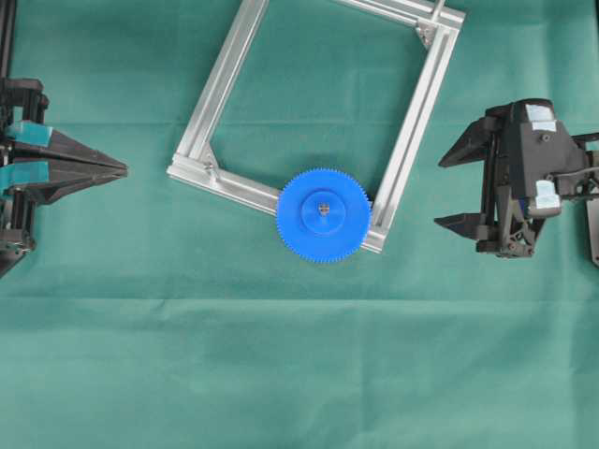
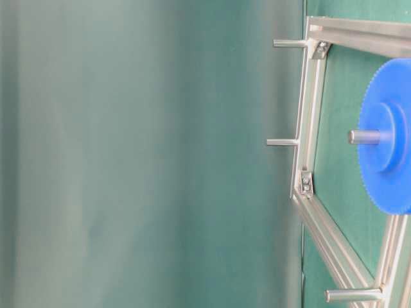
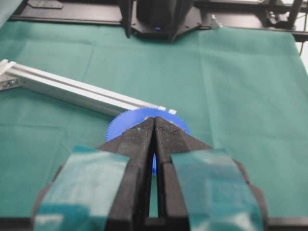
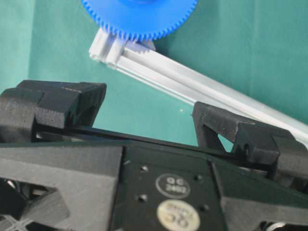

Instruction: Find the location of the shaft and insert the gear.

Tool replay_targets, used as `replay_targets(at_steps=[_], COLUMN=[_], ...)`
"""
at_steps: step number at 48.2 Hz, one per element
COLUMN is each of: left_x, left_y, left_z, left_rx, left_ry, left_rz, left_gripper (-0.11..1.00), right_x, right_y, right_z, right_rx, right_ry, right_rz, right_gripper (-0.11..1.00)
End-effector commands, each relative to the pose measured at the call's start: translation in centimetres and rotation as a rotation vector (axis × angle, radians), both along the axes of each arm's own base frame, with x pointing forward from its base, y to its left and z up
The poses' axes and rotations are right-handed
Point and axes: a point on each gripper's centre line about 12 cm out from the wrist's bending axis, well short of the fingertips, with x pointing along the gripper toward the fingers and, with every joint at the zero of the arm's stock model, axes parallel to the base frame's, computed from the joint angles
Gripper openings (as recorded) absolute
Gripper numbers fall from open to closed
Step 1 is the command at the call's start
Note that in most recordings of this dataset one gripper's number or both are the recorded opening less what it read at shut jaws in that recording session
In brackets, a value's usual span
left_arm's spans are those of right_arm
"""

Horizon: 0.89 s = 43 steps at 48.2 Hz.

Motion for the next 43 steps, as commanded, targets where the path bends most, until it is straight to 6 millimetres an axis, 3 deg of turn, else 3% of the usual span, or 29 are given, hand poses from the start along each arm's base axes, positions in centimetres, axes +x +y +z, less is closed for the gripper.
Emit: replay_targets(at_steps=[1, 43], left_x=[0.21, 0.21], left_y=[0.01, 0.01], left_z=[1.05, 1.04], left_rx=[-0.001, -0.001], left_ry=[-0.026, -0.025], left_rz=[0.000, 0.000], left_gripper=[-0.01, -0.01], right_x=[0.15, -0.04], right_y=[0.08, 0.09], right_z=[0.65, 0.30], right_rx=[-0.002, -0.002], right_ry=[-0.026, -0.018], right_rz=[0.006, 0.006], right_gripper=[0.88, 0.88])
